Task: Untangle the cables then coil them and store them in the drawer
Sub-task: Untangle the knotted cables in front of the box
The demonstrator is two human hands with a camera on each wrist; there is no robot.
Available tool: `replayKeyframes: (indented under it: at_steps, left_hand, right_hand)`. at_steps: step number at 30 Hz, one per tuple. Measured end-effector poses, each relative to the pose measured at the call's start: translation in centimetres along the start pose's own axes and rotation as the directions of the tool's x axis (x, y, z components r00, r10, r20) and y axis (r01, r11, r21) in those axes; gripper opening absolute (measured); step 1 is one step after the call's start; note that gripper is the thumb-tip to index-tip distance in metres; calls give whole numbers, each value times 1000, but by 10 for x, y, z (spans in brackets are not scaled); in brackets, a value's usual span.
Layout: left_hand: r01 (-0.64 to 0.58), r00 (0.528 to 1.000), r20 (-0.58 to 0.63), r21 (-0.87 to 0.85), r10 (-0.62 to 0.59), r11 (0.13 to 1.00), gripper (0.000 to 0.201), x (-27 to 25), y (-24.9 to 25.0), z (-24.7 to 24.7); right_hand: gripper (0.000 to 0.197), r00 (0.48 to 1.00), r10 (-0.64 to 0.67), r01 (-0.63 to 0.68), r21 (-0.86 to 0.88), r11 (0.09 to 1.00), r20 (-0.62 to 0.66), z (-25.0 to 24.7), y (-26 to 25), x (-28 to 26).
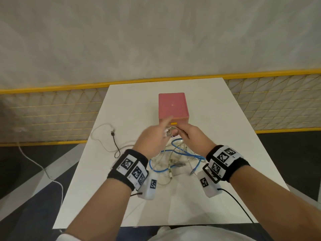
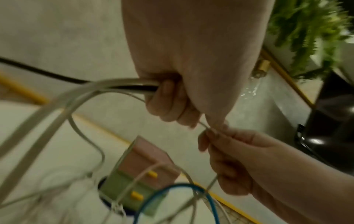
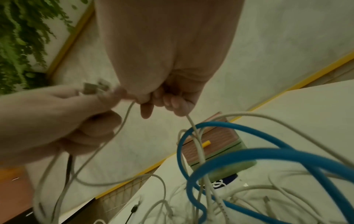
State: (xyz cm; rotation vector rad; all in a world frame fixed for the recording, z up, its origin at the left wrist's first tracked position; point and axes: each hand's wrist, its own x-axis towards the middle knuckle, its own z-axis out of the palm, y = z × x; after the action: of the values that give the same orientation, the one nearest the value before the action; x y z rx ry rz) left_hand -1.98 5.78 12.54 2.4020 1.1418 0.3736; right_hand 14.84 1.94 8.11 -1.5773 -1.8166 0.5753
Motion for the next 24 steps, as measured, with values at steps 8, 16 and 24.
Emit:
replayKeyframes:
  at_steps: [8,16,24]
  left_hand:
    - [128,949,-286,-47,-137,991,13,9,-34,-9]
    - [24,998,-54,-88,-29,996,29,6,-10,4]
    - [102,918,-379,-65,-119,993,11,19,-24,-22]
  right_hand:
    - [24,992,105,-105,-5,995,64,0,19,-13]
    - [22,998,57,-57,17,998,19,1,16,-9]
    - [22,987,143,-145,32,989,79,-7,26,-22]
